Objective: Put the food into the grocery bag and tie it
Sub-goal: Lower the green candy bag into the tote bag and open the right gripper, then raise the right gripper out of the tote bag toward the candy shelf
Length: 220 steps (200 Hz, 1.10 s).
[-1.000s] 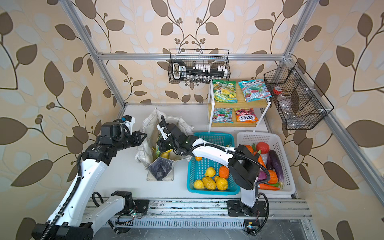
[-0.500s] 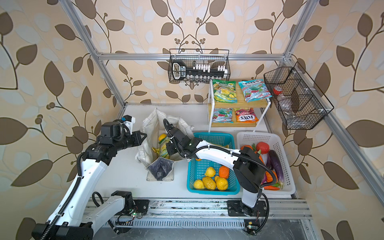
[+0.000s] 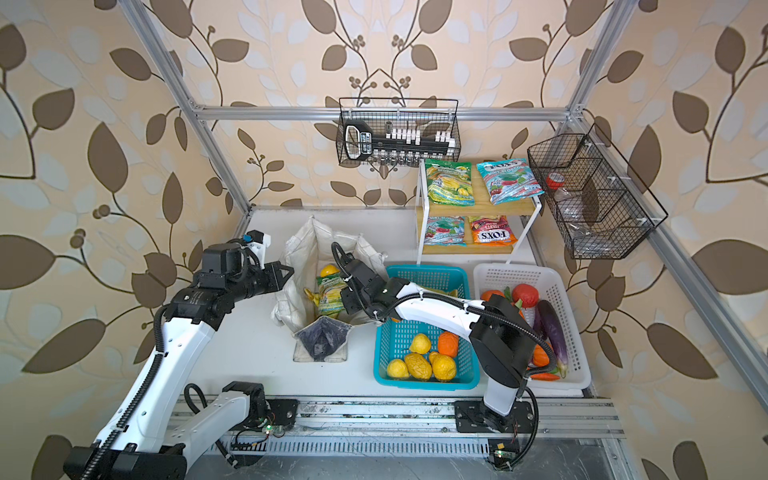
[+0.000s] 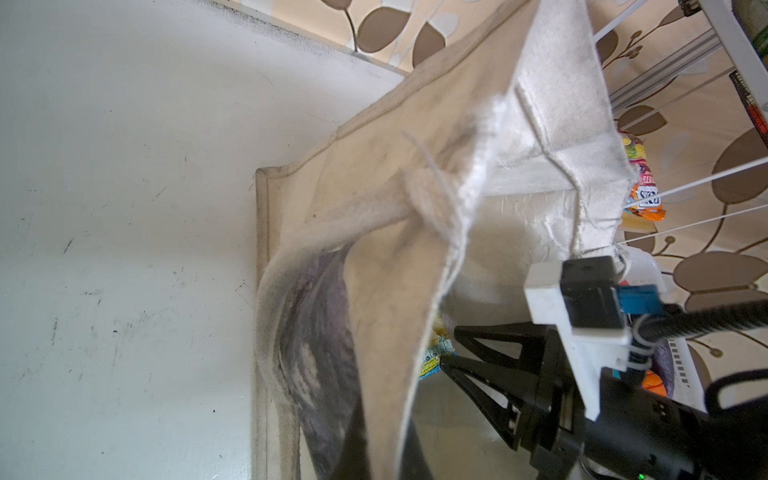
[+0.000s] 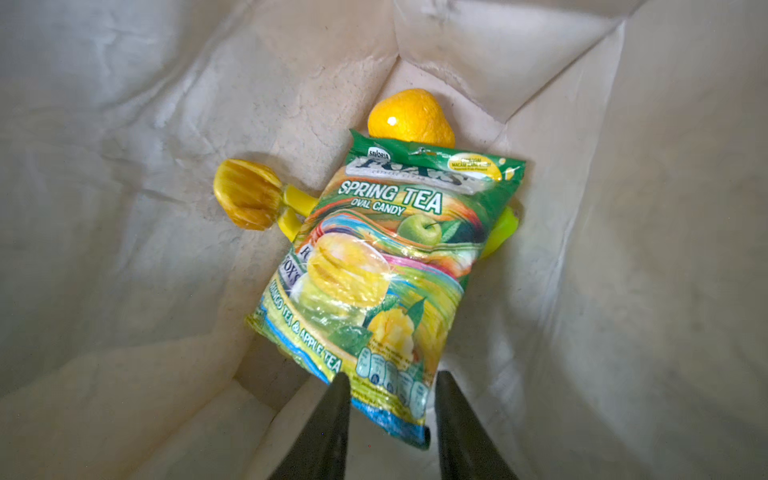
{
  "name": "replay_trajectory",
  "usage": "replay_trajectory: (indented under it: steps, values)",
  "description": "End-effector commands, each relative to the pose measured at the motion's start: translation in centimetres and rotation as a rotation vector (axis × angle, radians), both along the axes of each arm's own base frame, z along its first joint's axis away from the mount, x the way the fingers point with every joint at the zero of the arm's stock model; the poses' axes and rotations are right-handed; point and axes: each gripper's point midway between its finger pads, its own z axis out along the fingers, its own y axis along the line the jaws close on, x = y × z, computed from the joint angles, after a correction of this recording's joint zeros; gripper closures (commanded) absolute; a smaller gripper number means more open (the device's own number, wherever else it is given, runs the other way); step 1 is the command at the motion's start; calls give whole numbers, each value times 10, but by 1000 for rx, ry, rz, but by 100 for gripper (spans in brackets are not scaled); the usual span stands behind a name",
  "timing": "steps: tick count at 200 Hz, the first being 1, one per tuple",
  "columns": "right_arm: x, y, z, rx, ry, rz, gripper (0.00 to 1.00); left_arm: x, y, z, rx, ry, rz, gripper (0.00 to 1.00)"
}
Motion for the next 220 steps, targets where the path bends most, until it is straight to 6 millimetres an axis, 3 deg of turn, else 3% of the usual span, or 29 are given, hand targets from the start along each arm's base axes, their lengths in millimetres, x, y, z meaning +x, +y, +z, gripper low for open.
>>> replay_trajectory:
  steps: [1, 28, 35, 38, 44, 70, 90, 100, 139, 176, 198, 212, 220]
  values:
    - [-3, -2, 24, 21, -42, 2, 56, 3, 1, 18, 4, -70, -8, 100]
    - [-5, -12, 46, 10, -124, -31, 39, 3, 0, 18, -1, -68, -15, 100]
    - [-4, -18, 55, 2, -154, -56, 25, 3, 0, 19, -2, -71, -15, 100]
    - [-4, -22, 59, 2, -163, -69, 10, 3, 0, 19, -1, -72, -14, 100]
    - [-5, -26, 65, 4, -172, -78, 0, 3, 1, 18, 1, -71, -9, 100]
    - [-9, -38, 93, 49, -208, -75, 0, 3, -1, 18, -3, -66, -16, 100]
    - [-11, -51, 128, 123, -259, -99, 0, 3, 1, 18, 5, -70, -8, 100]
    - [-14, -59, 128, 139, -254, -92, 0, 3, 1, 18, 6, -69, -9, 100]
    - [-15, -95, 174, 299, -265, -111, 0, 3, 2, 18, 8, -69, -6, 100]
    - [-16, -148, 219, 458, -287, -128, 0, 4, 3, 16, 13, -62, -1, 100]
    - [-13, -187, 242, 437, -366, -186, 0, 3, 2, 18, 7, -70, -1, 100]
    - [-7, -213, 245, 397, -368, -241, 0, 4, 4, 17, 13, -70, 6, 100]
    - [-5, -228, 258, 399, -389, -262, 0, 4, 3, 17, 11, -63, 2, 100]
